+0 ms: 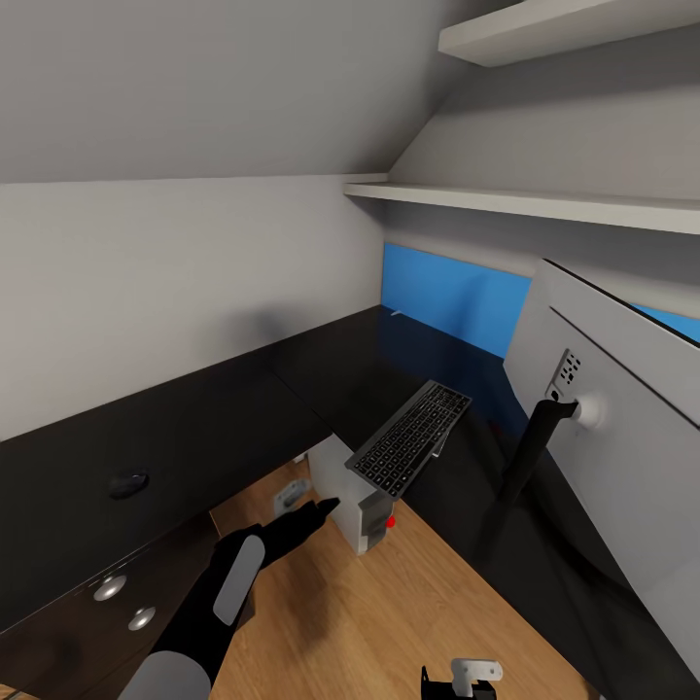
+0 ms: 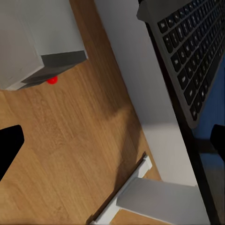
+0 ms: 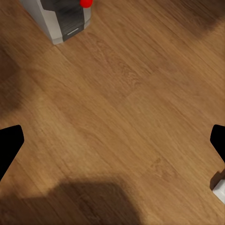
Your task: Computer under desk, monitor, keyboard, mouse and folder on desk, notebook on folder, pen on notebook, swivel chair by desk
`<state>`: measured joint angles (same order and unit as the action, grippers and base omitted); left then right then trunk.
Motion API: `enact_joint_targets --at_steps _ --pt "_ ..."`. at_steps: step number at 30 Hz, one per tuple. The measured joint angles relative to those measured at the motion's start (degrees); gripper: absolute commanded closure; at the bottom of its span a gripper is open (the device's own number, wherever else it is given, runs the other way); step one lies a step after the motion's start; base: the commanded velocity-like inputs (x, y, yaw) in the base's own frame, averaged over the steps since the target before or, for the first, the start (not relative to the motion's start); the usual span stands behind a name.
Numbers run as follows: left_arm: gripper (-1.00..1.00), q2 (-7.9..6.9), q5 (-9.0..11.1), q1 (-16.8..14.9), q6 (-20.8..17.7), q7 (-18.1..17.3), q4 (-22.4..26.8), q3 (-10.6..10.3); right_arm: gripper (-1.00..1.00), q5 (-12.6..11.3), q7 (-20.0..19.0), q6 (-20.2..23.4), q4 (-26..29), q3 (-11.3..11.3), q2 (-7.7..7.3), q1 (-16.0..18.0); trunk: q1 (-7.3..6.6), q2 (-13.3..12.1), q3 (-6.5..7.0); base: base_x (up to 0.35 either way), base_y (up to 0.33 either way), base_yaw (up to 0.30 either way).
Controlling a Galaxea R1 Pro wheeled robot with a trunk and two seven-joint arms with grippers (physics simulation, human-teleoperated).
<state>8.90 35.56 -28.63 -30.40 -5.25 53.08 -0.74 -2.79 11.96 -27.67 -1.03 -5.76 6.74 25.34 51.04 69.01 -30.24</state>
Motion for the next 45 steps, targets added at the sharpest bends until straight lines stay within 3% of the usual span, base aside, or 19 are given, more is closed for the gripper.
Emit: enact_joint_targets --at_steps 7,45 --pt "-1.00 -0.03 0.04 -0.02 0.01 -2.18 -0.35 0.01 -1.00 0.07 -0.02 0.00 0.00 0.00 0.00 0.00 0.00 0.00 0.00 0.000 0.000 0.000" --pt "-1.00 -0.11 -0.04 -0.01 0.09 -2.44 -3.63 0.12 -1.00 0.16 -0.02 0.00 0.00 0.00 0.07 0.00 0.00 0.00 0.00 0.037 -0.056 0.000"
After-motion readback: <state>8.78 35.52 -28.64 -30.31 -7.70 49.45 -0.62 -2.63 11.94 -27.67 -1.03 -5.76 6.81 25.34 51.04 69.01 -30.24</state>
